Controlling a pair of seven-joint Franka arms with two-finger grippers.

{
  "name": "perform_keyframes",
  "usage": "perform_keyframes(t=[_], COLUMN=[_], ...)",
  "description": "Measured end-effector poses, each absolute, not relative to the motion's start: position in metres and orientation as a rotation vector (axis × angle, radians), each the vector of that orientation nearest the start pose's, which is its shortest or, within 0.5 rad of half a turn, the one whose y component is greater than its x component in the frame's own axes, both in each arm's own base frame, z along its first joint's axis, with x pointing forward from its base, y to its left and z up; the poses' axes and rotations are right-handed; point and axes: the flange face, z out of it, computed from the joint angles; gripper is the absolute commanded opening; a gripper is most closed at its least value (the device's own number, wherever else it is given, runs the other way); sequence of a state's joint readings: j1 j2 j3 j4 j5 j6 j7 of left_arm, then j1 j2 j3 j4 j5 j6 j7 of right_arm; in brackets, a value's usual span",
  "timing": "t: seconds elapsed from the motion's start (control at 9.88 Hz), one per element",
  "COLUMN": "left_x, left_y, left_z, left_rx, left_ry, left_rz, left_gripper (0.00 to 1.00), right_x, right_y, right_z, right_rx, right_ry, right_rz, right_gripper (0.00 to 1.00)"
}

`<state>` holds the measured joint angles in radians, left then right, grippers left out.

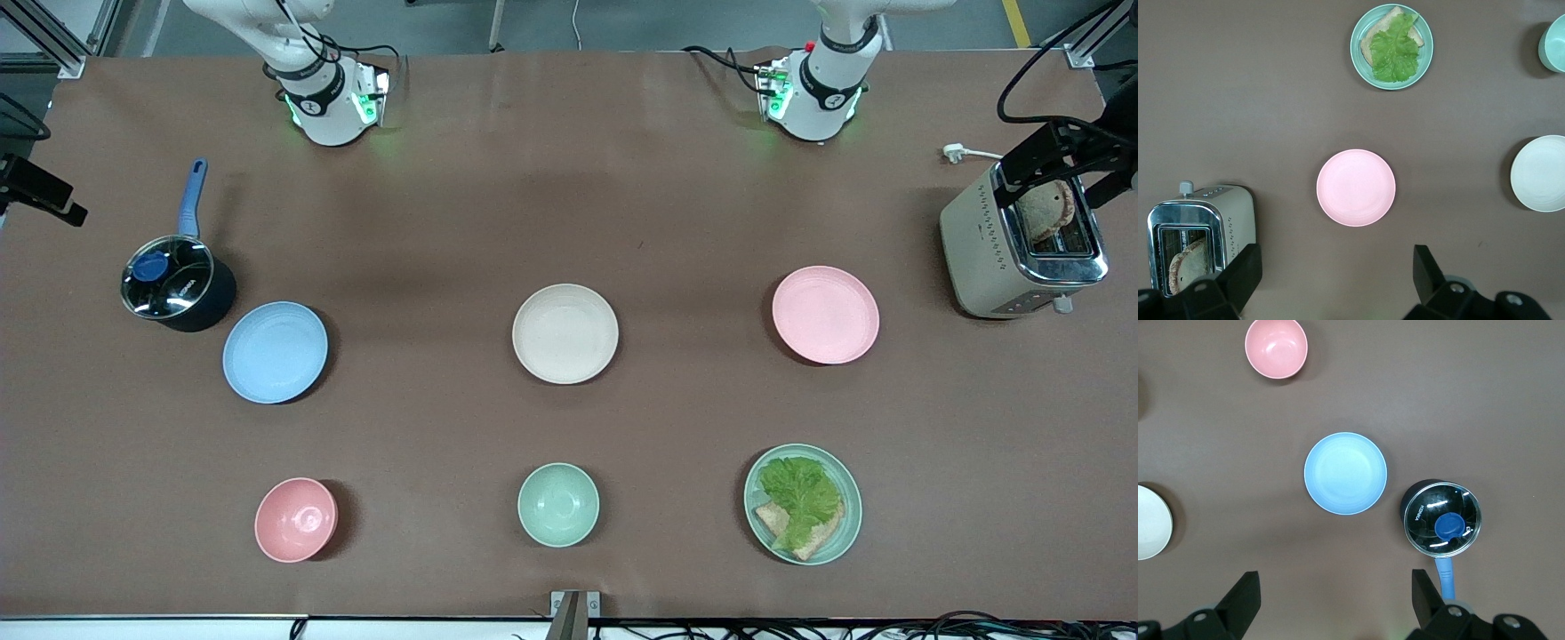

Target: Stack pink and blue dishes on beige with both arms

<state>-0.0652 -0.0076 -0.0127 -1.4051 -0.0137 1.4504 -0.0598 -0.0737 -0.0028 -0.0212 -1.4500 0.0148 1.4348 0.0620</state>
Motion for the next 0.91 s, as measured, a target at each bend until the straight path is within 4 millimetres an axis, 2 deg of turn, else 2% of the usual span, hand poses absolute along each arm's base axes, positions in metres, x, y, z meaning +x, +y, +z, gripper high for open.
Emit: perform_keyframes(t=[0.41, 0.61, 0.71, 0.81, 0.91], left_x=[0.536, 0.543, 0.553, 0.567, 0.581], left_y=[-0.047, -0.043, -0.037, -0.02, 0.007], left_z=[0.691, 0.682, 0.665, 0.634, 0.592], left_rx=[-3.157, -3.157, -3.157, -3.155, -3.16], left_ry=[0.041, 0.029, 0.01, 0.008, 0.043], left_rz=[-0.07, -0.06, -0.05, -0.042, -0.036], left_gripper=[1.0, 1.0, 0.99, 0.99, 0.99], right_x=[0.537, 0.539, 0.549, 0.565, 0.579], right_y=[-0.049, -0.05, -0.053, -0.06, -0.072], right_z=[0.67, 0.664, 0.646, 0.61, 0.564], right_rx=[-3.117, -3.118, -3.117, -3.113, -3.115], right_ry=[0.242, 0.227, 0.232, 0.251, 0.25], right_rz=[0.019, 0.035, 0.042, 0.024, 0.009], right_gripper=[1.0, 1.0, 1.0, 1.0, 1.0])
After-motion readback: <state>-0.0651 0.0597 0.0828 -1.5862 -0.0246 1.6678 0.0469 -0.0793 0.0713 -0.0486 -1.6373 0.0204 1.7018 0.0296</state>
